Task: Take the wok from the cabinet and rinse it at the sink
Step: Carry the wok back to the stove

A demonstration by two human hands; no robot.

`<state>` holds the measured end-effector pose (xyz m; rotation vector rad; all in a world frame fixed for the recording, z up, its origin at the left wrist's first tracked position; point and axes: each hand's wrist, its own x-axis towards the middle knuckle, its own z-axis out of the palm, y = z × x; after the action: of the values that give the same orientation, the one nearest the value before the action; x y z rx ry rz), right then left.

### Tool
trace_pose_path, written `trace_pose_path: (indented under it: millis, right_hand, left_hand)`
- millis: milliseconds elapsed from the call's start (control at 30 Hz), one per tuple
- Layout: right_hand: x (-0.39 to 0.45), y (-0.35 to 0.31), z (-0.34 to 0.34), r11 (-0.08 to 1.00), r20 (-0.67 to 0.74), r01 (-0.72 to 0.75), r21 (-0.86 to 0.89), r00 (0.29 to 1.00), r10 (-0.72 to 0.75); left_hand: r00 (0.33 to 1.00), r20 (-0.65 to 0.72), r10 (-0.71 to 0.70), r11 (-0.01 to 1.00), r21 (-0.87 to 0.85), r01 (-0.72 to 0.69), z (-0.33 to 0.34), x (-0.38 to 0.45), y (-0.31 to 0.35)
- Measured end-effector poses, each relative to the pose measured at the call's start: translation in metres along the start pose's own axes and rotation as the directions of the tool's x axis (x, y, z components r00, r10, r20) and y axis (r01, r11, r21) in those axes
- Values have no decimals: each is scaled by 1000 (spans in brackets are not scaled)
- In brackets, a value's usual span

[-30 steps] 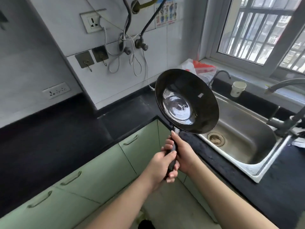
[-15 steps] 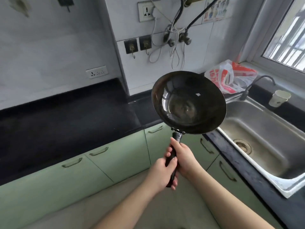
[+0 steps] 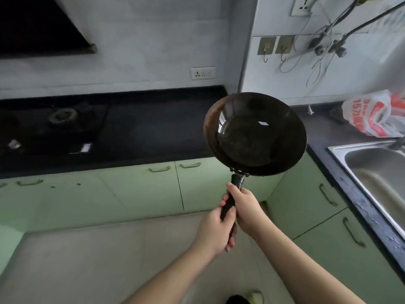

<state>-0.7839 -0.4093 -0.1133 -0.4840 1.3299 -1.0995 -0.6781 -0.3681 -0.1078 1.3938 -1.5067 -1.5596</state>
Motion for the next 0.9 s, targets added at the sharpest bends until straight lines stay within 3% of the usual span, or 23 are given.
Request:
trace_pose_path:
  millis: [500, 900]
  right_hand:
    - [-18, 36, 177, 992, 258, -45, -118, 963, 75]
    - [50, 32, 260, 974, 406, -81, -210, 900, 162]
  left_hand:
    - [950, -311, -35, 996, -90, 7, -144, -61, -27]
    - [883, -459, -94, 980, -199, 1, -215, -13, -40]
